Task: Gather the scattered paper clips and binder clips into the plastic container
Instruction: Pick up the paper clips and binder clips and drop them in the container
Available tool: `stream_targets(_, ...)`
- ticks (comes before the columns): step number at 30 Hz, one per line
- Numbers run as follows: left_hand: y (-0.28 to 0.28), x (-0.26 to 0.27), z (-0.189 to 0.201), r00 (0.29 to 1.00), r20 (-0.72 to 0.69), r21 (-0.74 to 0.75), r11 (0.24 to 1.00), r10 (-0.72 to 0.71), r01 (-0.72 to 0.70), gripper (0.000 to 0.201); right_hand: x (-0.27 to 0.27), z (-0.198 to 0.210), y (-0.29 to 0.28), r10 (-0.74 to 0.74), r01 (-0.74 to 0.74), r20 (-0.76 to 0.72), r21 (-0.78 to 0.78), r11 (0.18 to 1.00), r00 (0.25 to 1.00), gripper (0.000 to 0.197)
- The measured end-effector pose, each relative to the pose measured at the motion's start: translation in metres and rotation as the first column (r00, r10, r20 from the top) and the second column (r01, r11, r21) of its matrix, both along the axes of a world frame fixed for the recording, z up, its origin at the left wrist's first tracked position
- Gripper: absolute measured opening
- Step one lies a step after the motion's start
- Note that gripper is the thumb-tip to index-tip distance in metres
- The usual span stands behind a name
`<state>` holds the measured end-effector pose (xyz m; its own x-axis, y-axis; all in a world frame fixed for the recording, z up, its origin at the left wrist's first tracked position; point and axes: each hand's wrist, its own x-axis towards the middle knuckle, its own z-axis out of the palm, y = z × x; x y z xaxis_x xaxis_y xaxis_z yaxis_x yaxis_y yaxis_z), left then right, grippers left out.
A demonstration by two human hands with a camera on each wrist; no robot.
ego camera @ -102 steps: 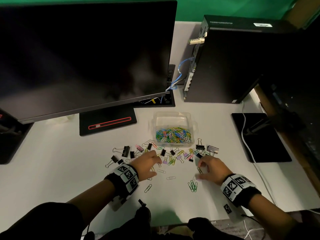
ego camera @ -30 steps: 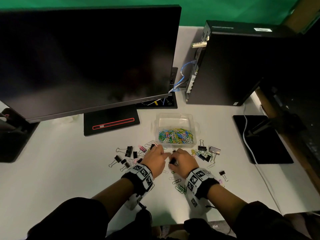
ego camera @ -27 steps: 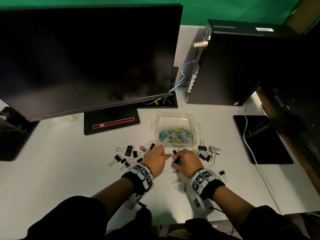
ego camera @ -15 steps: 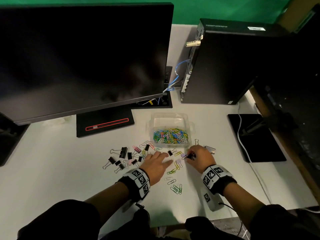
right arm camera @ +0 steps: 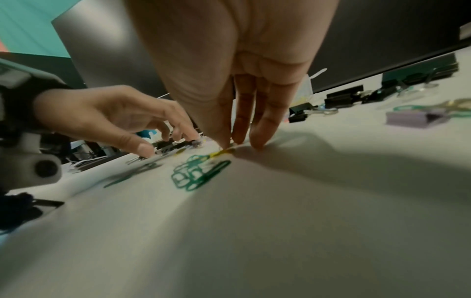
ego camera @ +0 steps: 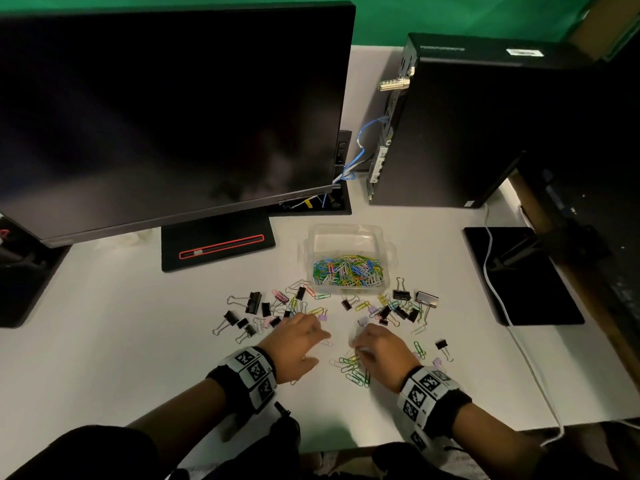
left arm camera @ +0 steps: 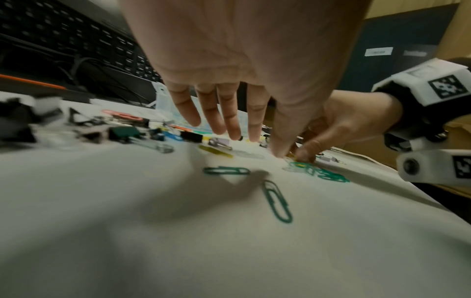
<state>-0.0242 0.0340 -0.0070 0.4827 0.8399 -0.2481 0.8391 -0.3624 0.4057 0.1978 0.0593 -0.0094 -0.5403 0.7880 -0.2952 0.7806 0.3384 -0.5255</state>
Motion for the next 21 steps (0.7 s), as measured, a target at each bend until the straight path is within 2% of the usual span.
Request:
stream_targets(4, -0.003, -0.021, 0.007, 0.999, 0.025, -0.162, 0.986, 0.037, -0.032, 0.093, -0.006, 0.0, 0.0, 0.016, -0.016, -0.074, -0.01, 1.0, 0.997, 0.026)
stream_targets(8, -0.007, -0.031, 0.005, 0.999, -0.051, -0.205, 0.979, 0.005, -0.016, 0.104, -0.017, -0.001, 0.0, 0.025, -0.023, -0.069, 0.031, 0.999, 0.997, 0.037)
stream_targets(13, -0.014, -0.026, 0.001, 0.996, -0.012, -0.208, 0.974, 0.086, -0.086, 0.084, -0.031, -0.002, -0.014, 0.12, -0.123, -0.092, -0.031, 0.992, 0.989, 0.038)
stream_targets(18, -0.021, -0.014, 0.0, 0.985, 0.089, -0.232, 0.965, 0.144, -0.12, 0.049, -0.041, -0.002, -0.006, 0.066, -0.068, -0.086, -0.019, 0.997, 0.994, 0.044)
stream_targets(21, -0.022, -0.01, 0.001, 0.956, 0.185, -0.273, 0.946, 0.229, -0.174, 0.042, -0.043, -0.004, -0.007, 0.101, -0.104, -0.099, -0.021, 0.994, 0.99, 0.042)
